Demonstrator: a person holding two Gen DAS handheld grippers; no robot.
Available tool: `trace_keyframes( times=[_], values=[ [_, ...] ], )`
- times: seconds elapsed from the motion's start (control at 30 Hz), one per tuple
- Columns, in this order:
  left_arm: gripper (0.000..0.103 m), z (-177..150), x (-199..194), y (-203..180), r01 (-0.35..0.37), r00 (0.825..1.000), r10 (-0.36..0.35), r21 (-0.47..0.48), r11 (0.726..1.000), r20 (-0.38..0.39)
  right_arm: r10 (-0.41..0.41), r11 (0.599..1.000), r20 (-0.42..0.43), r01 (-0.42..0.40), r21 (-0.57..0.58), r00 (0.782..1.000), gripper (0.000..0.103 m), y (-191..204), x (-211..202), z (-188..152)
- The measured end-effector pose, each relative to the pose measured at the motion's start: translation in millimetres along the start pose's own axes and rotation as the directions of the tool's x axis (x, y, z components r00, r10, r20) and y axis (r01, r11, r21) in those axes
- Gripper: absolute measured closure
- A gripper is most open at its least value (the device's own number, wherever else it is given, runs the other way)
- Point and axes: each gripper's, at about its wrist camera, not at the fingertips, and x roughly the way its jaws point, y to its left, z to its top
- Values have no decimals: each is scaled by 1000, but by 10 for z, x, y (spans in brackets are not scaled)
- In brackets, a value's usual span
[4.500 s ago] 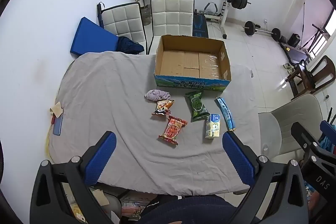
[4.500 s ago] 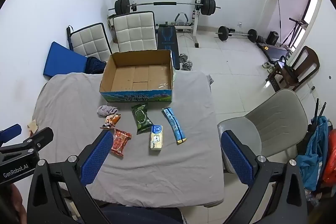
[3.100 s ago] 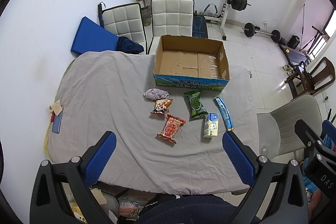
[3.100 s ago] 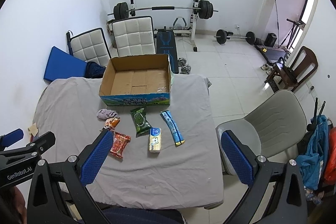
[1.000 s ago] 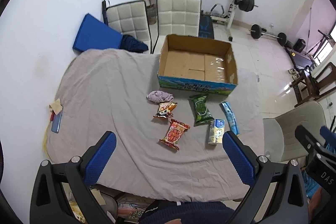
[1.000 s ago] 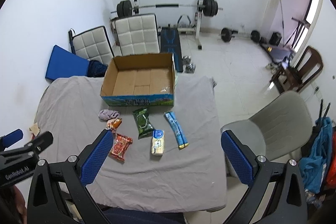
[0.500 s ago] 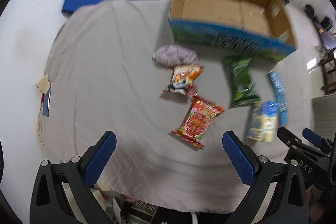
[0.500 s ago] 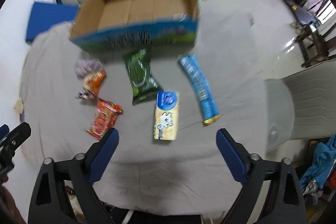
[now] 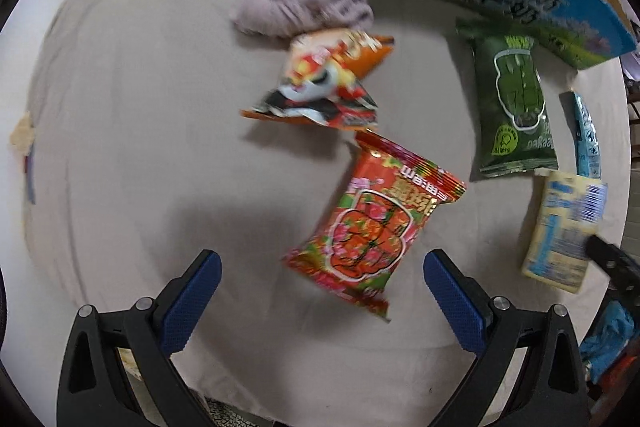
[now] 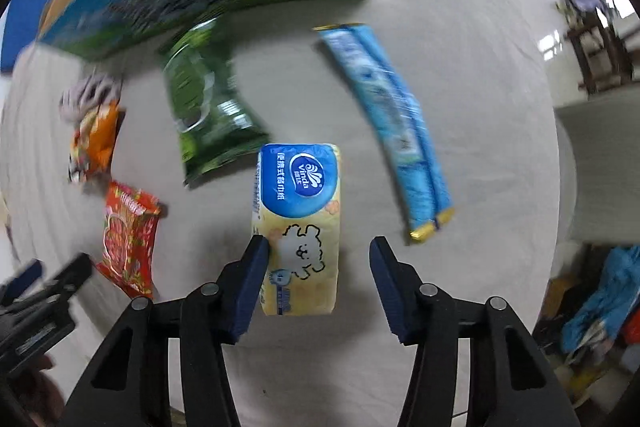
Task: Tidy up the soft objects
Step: 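Grasp the red snack bag with the left gripper while the right grasps the milk carton, then carry both items into the box and open both grippers to release them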
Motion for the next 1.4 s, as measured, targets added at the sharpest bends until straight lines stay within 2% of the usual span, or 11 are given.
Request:
trace_keyframes(
  times=[0.07,0.13,0.2,0.3,0.37,0.5,0.63,0.77,0.83,1.2,1.4],
  values=[
    [0,29,120,-46,34,999,-33,13,999,-19,-70,998,27,70,7,997,48,-66,-39,-1],
    [0,54,222,-95,58,998,-57,27,998,-37,-48,999,33,47,18,998,47,-113,-50,6],
    [0,78,308,-133,76,996,-75,33,997,-50,-35,999,10,35,22,999,34,-117,28,25],
    [0,113,422,-189,107,993,-104,42,993,-60,-50,999,-34,50,11,998,33,-99,278,75],
    [16,133,493,-220,110,992,-107,48,993,-60,1,1000,-46,0,31,999,23,-131,398,86],
    [39,173,721,-189,106,993,-104,32,994,-57,56,998,-70,-53,37,996,23,-75,543,91],
    [48,155,769,-135,110,993,-108,37,993,-53,46,999,-81,-47,-10,996,23,56,630,55],
    [52,63,757,-128,116,992,-114,26,993,-59,37,999,-111,-39,-17,993,25,203,814,24],
    [53,-54,723,-149,125,991,-123,25,992,-60,30,999,-124,-33,-20,992,35,222,909,33],
    [57,-117,910,-466,91,994,-88,39,995,-57,0,997,-136,-9,-70,991,38,460,1141,66],
    [58,-216,701,-556,75,997,-75,33,997,-9,33,996,-124,-43,-77,992,38,402,687,-74]
  ],
)
